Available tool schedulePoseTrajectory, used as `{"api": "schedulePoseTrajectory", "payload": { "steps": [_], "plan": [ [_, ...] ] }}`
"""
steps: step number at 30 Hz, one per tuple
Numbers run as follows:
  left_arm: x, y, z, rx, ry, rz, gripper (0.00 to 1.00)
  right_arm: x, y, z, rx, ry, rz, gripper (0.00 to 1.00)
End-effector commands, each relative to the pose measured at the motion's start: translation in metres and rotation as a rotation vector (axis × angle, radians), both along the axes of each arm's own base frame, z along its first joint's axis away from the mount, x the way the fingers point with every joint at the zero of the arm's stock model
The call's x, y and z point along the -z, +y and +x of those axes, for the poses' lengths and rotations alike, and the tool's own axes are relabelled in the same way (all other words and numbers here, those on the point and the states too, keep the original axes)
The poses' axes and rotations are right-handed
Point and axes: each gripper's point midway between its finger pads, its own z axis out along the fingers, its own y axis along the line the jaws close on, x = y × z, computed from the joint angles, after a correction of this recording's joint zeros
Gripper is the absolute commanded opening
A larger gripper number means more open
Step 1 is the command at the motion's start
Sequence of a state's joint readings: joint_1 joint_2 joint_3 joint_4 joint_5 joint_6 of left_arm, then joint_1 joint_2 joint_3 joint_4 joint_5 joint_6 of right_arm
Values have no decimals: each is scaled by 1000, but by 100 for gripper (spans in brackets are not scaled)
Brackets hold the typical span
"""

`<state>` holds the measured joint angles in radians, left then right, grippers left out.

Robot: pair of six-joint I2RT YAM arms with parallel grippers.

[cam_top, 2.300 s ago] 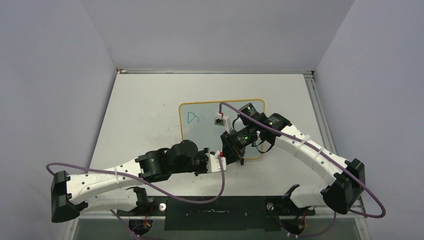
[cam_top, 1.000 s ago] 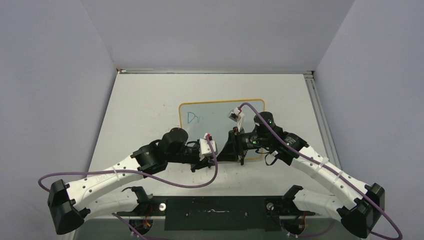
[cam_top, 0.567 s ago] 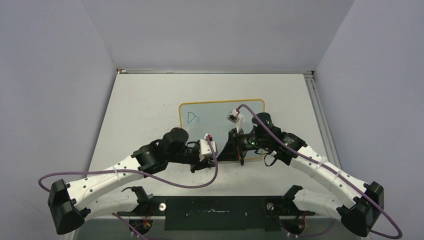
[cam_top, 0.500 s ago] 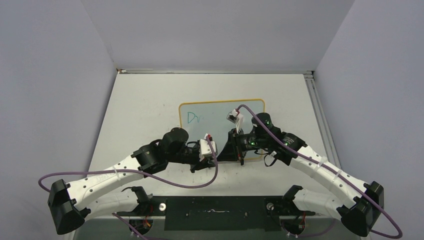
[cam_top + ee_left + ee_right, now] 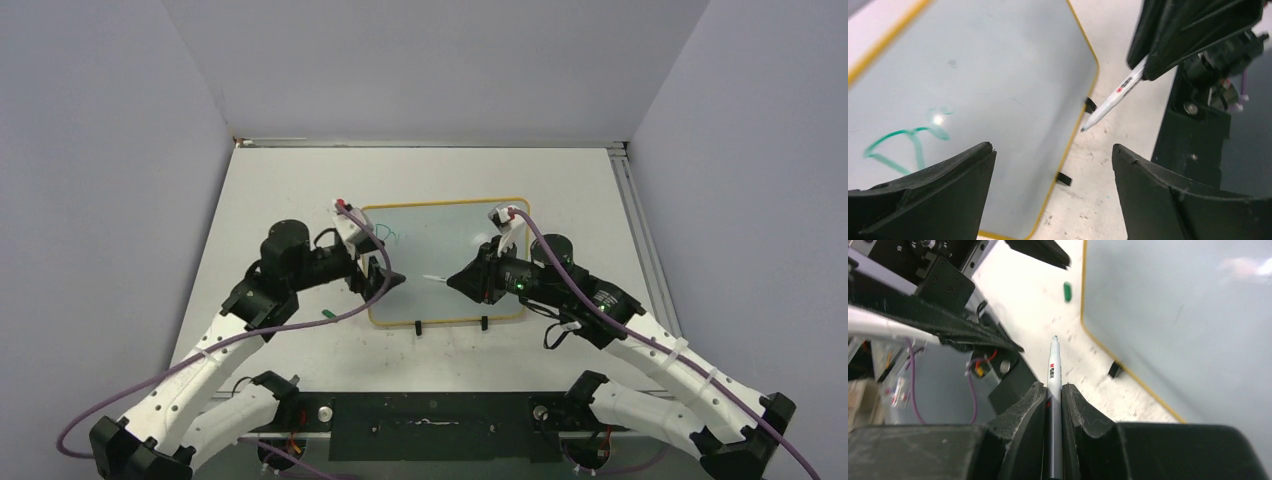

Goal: Write a sentence on the whiteboard

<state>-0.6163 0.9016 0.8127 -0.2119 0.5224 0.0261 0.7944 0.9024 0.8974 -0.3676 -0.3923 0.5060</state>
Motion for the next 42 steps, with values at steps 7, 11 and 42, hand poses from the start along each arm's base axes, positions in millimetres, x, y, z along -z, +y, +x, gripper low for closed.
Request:
{"api": "schedulePoseTrajectory", "payload": {
  "steps": [7, 11, 42],
  "plan": [
    [-65, 78, 89, -328, 57, -330, 86, -45, 0, 42, 358, -351, 13, 5],
    [-51, 84, 105, -333, 140, -353, 83, -34, 13, 44, 402, -421, -71, 5],
    [8, 81, 132, -379, 320, -230, 35, 11, 56, 85, 485, -526, -224, 5]
  ]
}}
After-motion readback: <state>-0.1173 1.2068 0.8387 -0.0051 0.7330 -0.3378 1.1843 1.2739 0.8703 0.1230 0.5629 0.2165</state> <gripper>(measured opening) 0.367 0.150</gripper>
